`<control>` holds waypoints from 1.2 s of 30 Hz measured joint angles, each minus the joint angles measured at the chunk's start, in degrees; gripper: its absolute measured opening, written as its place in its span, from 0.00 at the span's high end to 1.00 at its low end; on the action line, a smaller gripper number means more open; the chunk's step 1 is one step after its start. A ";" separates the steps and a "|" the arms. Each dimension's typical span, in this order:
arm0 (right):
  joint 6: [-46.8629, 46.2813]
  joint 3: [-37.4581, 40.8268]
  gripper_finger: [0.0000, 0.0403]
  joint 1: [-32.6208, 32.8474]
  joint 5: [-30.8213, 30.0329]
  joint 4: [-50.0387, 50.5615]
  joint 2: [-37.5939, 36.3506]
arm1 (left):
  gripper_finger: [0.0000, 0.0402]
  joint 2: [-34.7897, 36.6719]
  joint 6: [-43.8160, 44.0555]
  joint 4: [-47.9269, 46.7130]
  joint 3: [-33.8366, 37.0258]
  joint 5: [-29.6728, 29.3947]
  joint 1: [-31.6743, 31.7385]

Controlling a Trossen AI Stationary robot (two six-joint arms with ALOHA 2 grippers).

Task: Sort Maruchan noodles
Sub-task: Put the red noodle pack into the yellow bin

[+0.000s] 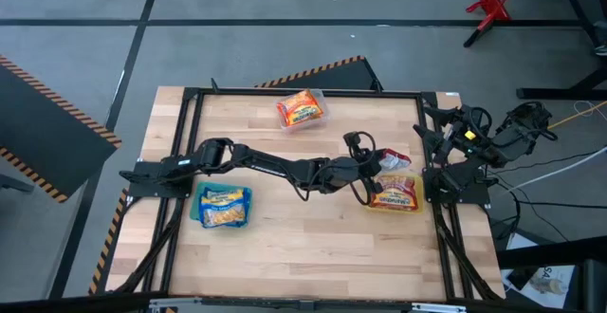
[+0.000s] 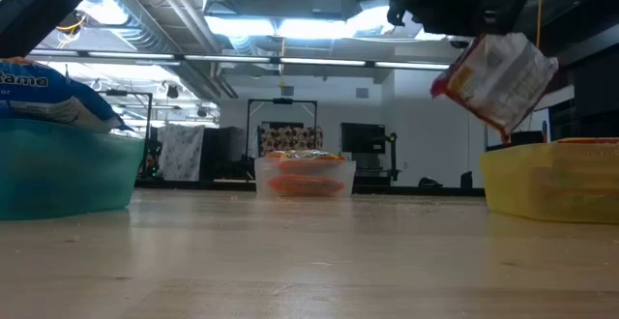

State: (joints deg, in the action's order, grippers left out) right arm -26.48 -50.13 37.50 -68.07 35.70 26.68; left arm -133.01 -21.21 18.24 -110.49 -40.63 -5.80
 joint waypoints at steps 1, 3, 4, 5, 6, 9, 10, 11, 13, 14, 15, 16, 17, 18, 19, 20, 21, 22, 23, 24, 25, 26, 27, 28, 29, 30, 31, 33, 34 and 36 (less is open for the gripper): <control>0.00 0.00 0.16 0.00 0.11 0.00 0.00 | 1.00 0.15 0.00 -0.19 -0.02 -0.40 -0.04; 0.00 0.00 0.16 0.00 0.13 0.00 0.00 | 1.00 0.15 0.06 -0.55 -0.03 -0.59 -0.02; 0.00 0.00 0.16 0.00 0.13 0.00 0.00 | 1.00 0.12 0.21 -0.81 -0.02 -0.47 0.00; 0.00 0.00 0.16 0.00 0.13 0.00 0.00 | 1.00 0.11 0.66 -0.83 0.00 -0.27 -0.01; 0.00 0.01 0.16 0.00 0.13 0.00 0.00 | 1.00 0.11 1.13 -0.84 0.00 -0.27 -0.09; -0.01 0.00 0.16 -0.01 0.16 0.02 0.00 | 1.00 0.11 1.56 -1.55 0.00 -0.24 -0.22; 0.00 0.00 0.16 0.00 0.22 0.02 0.00 | 1.00 0.11 1.63 -1.83 0.01 -0.20 -0.24; 0.00 0.00 0.16 0.00 0.38 0.02 0.00 | 1.00 0.10 2.01 -2.00 0.02 -0.16 -0.27; 0.01 0.00 0.16 0.00 0.57 0.04 0.01 | 1.00 0.11 2.98 -1.77 0.02 0.19 -0.28; 0.02 0.00 0.16 0.00 0.59 0.09 0.02 | 1.00 0.11 3.05 -1.61 0.02 0.33 -0.24; 0.02 0.00 0.16 0.00 0.57 0.14 0.02 | 1.00 0.11 3.06 -1.62 0.02 0.34 -0.17; 0.02 0.01 0.16 0.00 0.57 0.14 0.02 | 1.00 0.11 3.08 -1.47 0.02 0.34 -0.09; 0.05 0.01 0.16 0.00 0.57 0.15 0.02 | 1.00 0.11 3.34 -1.02 0.02 0.58 0.02; 0.22 0.00 0.16 0.00 0.59 0.15 0.02 | 1.00 0.11 4.04 -0.49 0.02 1.15 0.10; 0.30 0.00 0.16 0.00 0.57 0.17 0.02 | 1.00 0.10 4.41 0.08 0.02 1.79 0.18; 0.44 0.00 0.16 0.00 0.57 0.16 0.02 | 1.00 0.11 4.43 0.37 0.02 1.99 0.27; 0.46 0.00 0.16 0.00 0.57 0.17 0.02 | 1.00 0.11 4.38 0.47 0.02 1.64 0.31; 0.51 0.00 0.16 0.00 0.57 0.17 0.02 | 1.00 0.11 4.31 0.52 0.02 1.15 0.34; 0.85 0.02 0.16 0.00 0.57 0.17 0.02 | 1.00 0.10 4.23 0.79 0.06 0.90 0.40; 1.07 0.01 0.16 0.00 0.55 0.16 0.02 | 1.00 0.11 4.17 1.24 0.06 0.93 0.46; 1.25 0.01 0.16 0.00 0.43 0.15 0.02 | 1.00 0.10 4.04 1.42 -0.11 0.89 0.51; 1.29 0.01 0.16 0.00 0.10 0.15 0.02 | 1.00 0.11 3.63 1.31 -0.50 0.91 0.55; 1.29 0.02 0.16 -0.01 -0.07 0.15 0.02 | 1.00 0.11 3.39 1.15 -0.77 0.87 0.55; 1.29 0.01 0.16 -0.02 -0.35 0.13 0.02 | 1.00 0.09 3.26 1.09 -0.90 0.87 0.55; 1.30 0.02 0.16 -0.02 -0.41 0.10 0.02 | 1.00 -0.39 3.27 1.38 -1.05 0.68 0.55; 1.31 0.02 0.16 0.00 -0.42 0.04 0.02 | 1.00 -0.86 3.27 2.06 -1.11 0.57 0.55; 1.29 0.02 0.16 -0.02 -0.42 -0.02 0.03 | 1.00 -1.10 3.23 1.35 -0.97 0.53 0.55; 1.29 0.02 0.16 -0.02 -0.48 -0.06 0.02 | 1.00 -1.67 3.05 0.73 -0.86 0.65 0.43; 1.29 0.02 0.16 0.00 -0.50 -0.07 0.02 | 1.00 -1.94 2.82 1.06 -0.88 -0.17 0.39; 1.30 0.02 0.16 0.00 -0.48 -0.11 0.02 | 1.00 -1.96 1.84 0.65 -1.00 -3.09 0.07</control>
State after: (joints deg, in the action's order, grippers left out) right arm -25.18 -50.11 37.50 -68.55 35.59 26.70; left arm -134.97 -19.37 18.89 -111.49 -43.72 -5.74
